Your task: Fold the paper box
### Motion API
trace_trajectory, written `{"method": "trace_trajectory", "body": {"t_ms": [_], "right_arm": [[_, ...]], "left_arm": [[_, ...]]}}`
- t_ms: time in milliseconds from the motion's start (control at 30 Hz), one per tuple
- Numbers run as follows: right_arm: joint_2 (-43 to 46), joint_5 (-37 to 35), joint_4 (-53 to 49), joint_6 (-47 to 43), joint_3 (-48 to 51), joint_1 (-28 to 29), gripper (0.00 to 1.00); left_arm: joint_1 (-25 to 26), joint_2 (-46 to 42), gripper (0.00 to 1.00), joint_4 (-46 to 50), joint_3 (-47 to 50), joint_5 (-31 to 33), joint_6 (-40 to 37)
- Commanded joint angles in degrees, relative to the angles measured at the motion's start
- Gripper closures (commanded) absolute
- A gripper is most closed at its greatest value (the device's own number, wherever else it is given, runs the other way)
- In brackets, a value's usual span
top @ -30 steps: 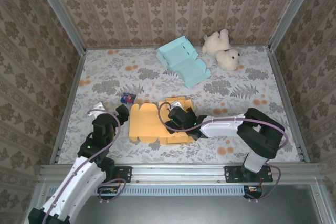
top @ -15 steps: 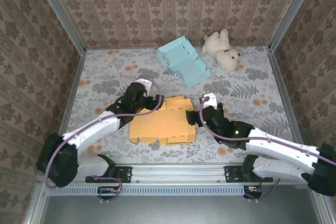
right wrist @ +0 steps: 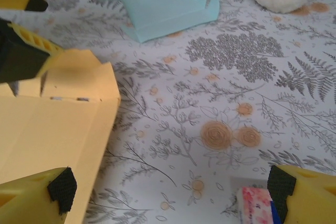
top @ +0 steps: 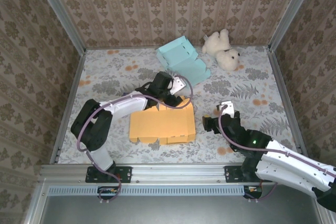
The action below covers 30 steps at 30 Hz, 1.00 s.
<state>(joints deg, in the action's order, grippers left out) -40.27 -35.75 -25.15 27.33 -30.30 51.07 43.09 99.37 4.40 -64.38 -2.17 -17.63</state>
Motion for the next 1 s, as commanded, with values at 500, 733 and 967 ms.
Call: {"method": "trace_trajectory", "body": {"t_ms": [500, 733, 967], "right_arm": [[-0.6, 0.0, -0.3, -2.4, 0.4, -0.5, 0.04], [-0.5, -0.8, -0.5, -2.5, 0.6, -0.5, 0.05], [-0.6, -1.0, -0.6, -2.4, 0.6, -0.5, 0.05]], "left_arm": [[-0.8, 8.5, 0.56, 7.3, -6.9, -8.6, -9.1], [-0.9, 8.4, 0.73, 7.7, -7.2, -9.5, -9.2], [-0.8, 8.6, 0.82, 7.6, -7.0, -9.9, -9.1]]}}
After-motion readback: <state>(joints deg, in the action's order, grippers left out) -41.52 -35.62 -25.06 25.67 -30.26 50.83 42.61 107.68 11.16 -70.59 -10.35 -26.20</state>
